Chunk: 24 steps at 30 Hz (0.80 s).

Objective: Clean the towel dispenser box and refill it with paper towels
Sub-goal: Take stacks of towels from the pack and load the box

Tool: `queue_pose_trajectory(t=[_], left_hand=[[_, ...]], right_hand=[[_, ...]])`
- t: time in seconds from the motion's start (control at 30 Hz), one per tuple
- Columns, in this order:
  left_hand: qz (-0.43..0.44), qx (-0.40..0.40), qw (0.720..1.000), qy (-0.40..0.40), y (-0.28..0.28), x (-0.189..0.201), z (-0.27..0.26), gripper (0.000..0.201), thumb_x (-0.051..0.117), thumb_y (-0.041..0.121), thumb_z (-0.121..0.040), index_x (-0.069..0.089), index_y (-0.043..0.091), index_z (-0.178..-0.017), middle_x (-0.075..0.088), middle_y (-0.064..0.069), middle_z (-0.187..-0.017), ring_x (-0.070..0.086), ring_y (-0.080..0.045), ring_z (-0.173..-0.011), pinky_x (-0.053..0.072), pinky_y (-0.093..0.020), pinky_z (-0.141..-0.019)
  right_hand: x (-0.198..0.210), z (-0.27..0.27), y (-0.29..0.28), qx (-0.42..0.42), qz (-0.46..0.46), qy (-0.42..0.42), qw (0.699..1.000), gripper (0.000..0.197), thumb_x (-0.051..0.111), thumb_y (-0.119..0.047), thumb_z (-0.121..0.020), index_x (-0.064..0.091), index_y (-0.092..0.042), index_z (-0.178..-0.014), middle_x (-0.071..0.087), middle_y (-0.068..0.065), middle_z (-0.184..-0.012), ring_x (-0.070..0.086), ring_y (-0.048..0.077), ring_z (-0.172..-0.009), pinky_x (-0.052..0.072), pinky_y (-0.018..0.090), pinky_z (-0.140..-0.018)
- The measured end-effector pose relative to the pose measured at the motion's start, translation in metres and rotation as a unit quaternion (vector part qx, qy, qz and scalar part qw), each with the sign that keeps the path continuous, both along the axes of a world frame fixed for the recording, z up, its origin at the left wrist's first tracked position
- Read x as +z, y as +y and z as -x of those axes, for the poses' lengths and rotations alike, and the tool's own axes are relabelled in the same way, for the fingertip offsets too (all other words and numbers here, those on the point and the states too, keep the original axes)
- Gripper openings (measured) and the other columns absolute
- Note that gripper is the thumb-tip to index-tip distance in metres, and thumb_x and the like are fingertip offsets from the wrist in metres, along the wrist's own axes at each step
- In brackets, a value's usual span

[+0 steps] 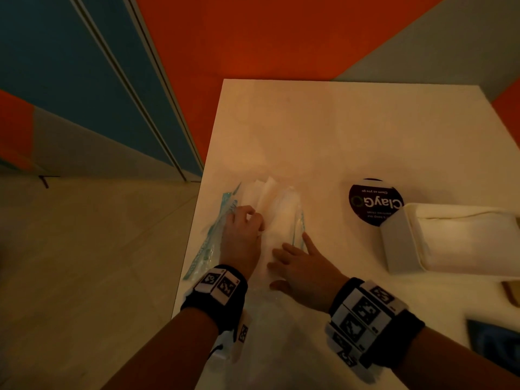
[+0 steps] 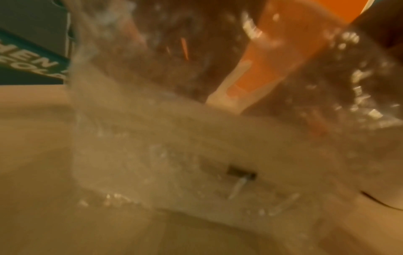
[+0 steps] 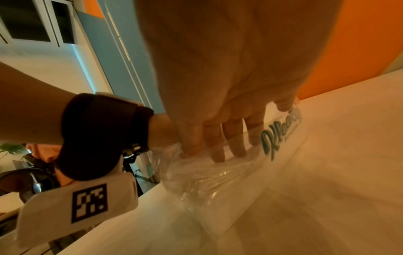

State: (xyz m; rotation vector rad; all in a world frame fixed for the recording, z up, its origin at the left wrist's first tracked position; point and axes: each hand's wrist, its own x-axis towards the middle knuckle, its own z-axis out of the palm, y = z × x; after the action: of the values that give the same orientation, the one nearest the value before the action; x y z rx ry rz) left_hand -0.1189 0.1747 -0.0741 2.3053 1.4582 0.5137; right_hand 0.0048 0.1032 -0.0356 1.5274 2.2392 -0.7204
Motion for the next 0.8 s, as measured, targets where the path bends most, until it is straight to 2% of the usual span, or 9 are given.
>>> queue_pose_trajectory(t=[0.1,0.2,0.27,0.37,0.47,0.57,0.63,0.73,0.8], left_hand=[[0.011,0.001,1.000,0.022,-0.001,-0.001,0.000,0.031,0.071,-0.010,-0.049,0.055,0.009,-0.067,0.063,-0.023,-0.108,0.057,-0.046,-0.086,0.051,-0.051,-0.070],[0.039,0.003,0.999,0.004,0.000,0.001,-0.003,0.023,0.069,-0.003,-0.058,0.057,0.007,-0.075,0.058,-0.022,-0.118,0.052,-0.044,-0.101,0.044,-0.049,-0.083],[0.073,0.022,0.996,-0.039,0.003,0.003,-0.006,0.020,0.065,0.002,-0.068,0.054,0.002,-0.084,0.057,-0.020,-0.111,0.049,-0.038,-0.101,0.038,-0.042,-0.086],[0.081,0.042,0.993,-0.069,0.008,0.007,-0.010,0.017,0.062,0.004,-0.074,0.054,0.000,-0.089,0.058,-0.020,-0.100,0.049,-0.035,-0.095,0.032,-0.034,-0.082],[0.079,0.045,0.992,-0.087,0.009,0.008,-0.012,0.017,0.059,0.001,-0.077,0.054,0.001,-0.094,0.060,-0.019,-0.101,0.050,-0.036,-0.097,0.034,-0.037,-0.082],[0.152,0.090,0.972,-0.154,0.010,0.010,-0.015,0.041,0.057,-0.001,-0.078,0.045,0.008,-0.117,0.057,-0.016,-0.113,0.052,-0.033,-0.104,0.044,-0.043,-0.087],[0.225,0.127,0.949,-0.179,0.014,0.010,-0.016,0.053,0.058,0.003,-0.081,0.035,0.009,-0.128,0.052,-0.018,-0.123,0.050,-0.033,-0.112,0.042,-0.042,-0.093],[0.301,0.145,0.933,-0.131,0.025,0.011,-0.013,0.044,0.055,0.014,-0.087,0.039,0.003,-0.127,0.047,-0.020,-0.133,0.045,-0.033,-0.120,0.037,-0.037,-0.097],[0.320,0.140,0.925,-0.148,0.030,0.016,-0.009,0.038,0.055,0.013,-0.087,0.046,0.001,-0.122,0.050,-0.019,-0.130,0.047,-0.033,-0.118,0.038,-0.034,-0.093]], right_hand=[[-0.002,0.000,-0.002,-0.006,-0.003,0.001,1.000,0.049,0.032,-0.042,-0.096,0.032,-0.018,-0.138,0.024,0.006,-0.151,0.013,0.026,-0.141,-0.007,0.057,-0.113],[-0.003,-0.001,-0.004,-0.013,-0.005,0.004,1.000,0.049,0.031,-0.041,-0.096,0.030,-0.019,-0.139,0.022,0.005,-0.153,0.012,0.026,-0.142,-0.008,0.057,-0.113],[-0.004,-0.001,-0.005,-0.018,-0.005,0.008,1.000,0.049,0.031,-0.041,-0.096,0.029,-0.019,-0.140,0.021,0.005,-0.153,0.013,0.026,-0.142,-0.007,0.057,-0.113],[-0.006,-0.002,-0.005,-0.022,0.000,0.007,1.000,0.049,0.030,-0.041,-0.097,0.026,-0.020,-0.141,0.018,0.003,-0.155,0.011,0.025,-0.142,-0.007,0.056,-0.113],[-0.006,-0.001,-0.005,-0.027,0.007,0.004,1.000,0.050,0.029,-0.041,-0.097,0.024,-0.021,-0.142,0.016,0.002,-0.155,0.010,0.025,-0.143,-0.008,0.056,-0.112],[-0.006,-0.002,-0.006,-0.034,0.008,0.011,0.999,0.049,0.029,-0.042,-0.097,0.025,-0.022,-0.141,0.015,0.001,-0.156,0.010,0.025,-0.143,-0.009,0.056,-0.112],[-0.006,-0.002,-0.007,-0.041,0.009,0.014,0.999,0.048,0.029,-0.042,-0.097,0.026,-0.023,-0.141,0.015,-0.001,-0.156,0.010,0.024,-0.143,-0.010,0.056,-0.112],[-0.002,-0.002,-0.004,-0.077,0.029,0.034,0.996,0.047,0.028,-0.043,-0.097,0.027,-0.026,-0.141,0.017,-0.005,-0.155,0.011,0.020,-0.143,-0.012,0.055,-0.112],[0.003,-0.004,-0.002,-0.147,0.031,0.105,0.983,0.046,0.030,-0.041,-0.096,0.026,-0.030,-0.141,0.020,-0.007,-0.154,0.012,0.016,-0.143,-0.012,0.053,-0.112]])
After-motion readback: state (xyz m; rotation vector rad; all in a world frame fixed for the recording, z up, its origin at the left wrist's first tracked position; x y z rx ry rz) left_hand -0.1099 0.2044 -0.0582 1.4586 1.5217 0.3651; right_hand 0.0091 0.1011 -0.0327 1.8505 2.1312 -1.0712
